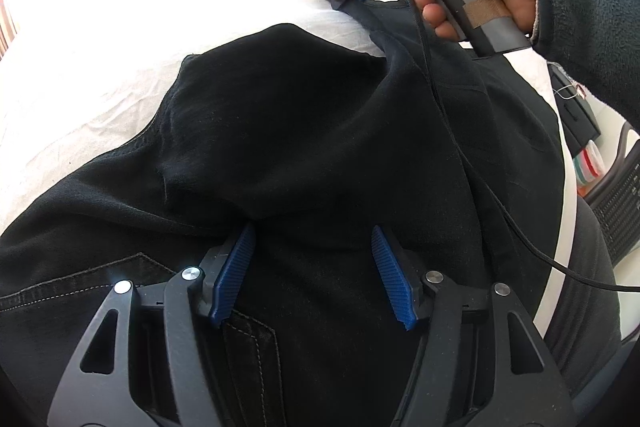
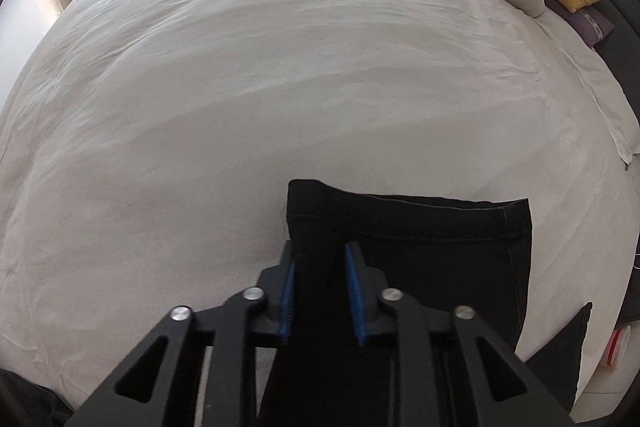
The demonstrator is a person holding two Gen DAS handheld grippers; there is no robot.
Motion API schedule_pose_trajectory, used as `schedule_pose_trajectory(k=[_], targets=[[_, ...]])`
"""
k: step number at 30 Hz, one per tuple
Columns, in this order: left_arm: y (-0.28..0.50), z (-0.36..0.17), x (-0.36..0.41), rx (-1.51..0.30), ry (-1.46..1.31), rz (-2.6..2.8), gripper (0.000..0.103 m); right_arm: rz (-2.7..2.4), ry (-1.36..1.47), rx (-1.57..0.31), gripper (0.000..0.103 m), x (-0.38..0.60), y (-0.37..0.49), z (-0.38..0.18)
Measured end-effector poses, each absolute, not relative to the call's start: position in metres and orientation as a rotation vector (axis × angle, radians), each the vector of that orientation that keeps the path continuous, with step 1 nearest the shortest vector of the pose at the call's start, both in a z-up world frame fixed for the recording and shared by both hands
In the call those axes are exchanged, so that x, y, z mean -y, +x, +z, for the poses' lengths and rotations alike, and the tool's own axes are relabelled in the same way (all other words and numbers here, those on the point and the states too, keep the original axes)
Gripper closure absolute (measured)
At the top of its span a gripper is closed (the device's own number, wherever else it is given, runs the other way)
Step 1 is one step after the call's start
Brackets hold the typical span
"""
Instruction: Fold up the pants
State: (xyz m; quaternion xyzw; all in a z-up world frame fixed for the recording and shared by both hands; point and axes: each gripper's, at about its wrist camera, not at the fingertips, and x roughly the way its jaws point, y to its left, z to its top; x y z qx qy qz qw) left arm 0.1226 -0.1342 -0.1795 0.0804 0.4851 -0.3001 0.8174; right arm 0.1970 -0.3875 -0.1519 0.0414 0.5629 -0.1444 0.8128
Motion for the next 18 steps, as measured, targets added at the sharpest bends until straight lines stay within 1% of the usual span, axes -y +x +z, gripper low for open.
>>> schedule_pose_trajectory(k=[1,2,3,7,10,15,18], targets=[[0.121,-0.179,0.133,-1.033,0.173,-0.638,0.044,-0.296,0.103,-1.202,0.088,0.39,0.196,-0.151],[0.12,-0.179,0.133,-1.032,0.174,-0.637,0.044,-0.286,0.118,-1.196,0.094,0.393,0.193,-0.148],[0.12,-0.178,0.133,-1.032,0.174,-0.636,0.044,-0.282,0.129,-1.185,0.097,0.393,0.189,-0.144],[0.117,-0.175,0.129,-1.032,0.177,-0.636,0.043,-0.267,0.192,-1.087,0.098,0.408,0.167,-0.118],[0.116,-0.176,0.13,-1.033,0.182,-0.631,0.043,-0.268,0.249,-0.987,0.099,0.425,0.136,-0.091],[0.114,-0.175,0.14,-1.041,0.197,-0.61,0.043,-0.346,0.373,-0.819,0.099,0.476,0.05,-0.056],[0.115,-0.173,0.144,-1.048,0.196,-0.589,0.043,-0.431,0.455,-0.743,0.099,0.511,-0.006,-0.052]])
